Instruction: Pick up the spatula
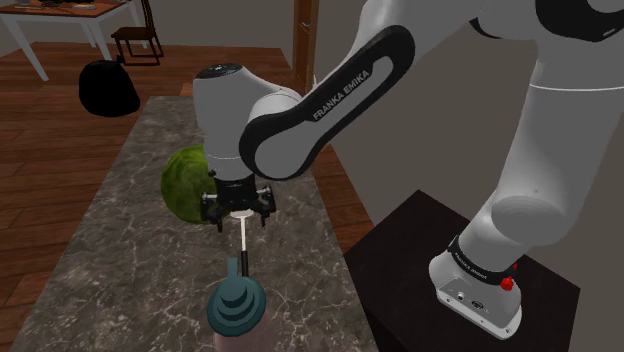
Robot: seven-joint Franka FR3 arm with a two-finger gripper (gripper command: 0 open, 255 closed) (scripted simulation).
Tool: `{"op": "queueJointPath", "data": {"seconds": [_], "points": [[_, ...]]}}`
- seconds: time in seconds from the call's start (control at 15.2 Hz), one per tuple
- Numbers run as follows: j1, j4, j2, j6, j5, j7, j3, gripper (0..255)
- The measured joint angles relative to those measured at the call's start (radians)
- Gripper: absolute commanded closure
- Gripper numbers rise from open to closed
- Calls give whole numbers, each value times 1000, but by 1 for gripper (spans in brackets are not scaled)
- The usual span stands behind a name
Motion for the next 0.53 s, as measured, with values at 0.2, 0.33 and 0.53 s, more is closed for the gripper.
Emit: {"op": "queueJointPath", "data": {"seconds": [0.2,0.33,0.53], "points": [[17,-6,34,31,-33,25,-19,0],[30,-9,57,52,-55,40,-32,0],[39,-8,74,65,-69,50,-42,255]]}}
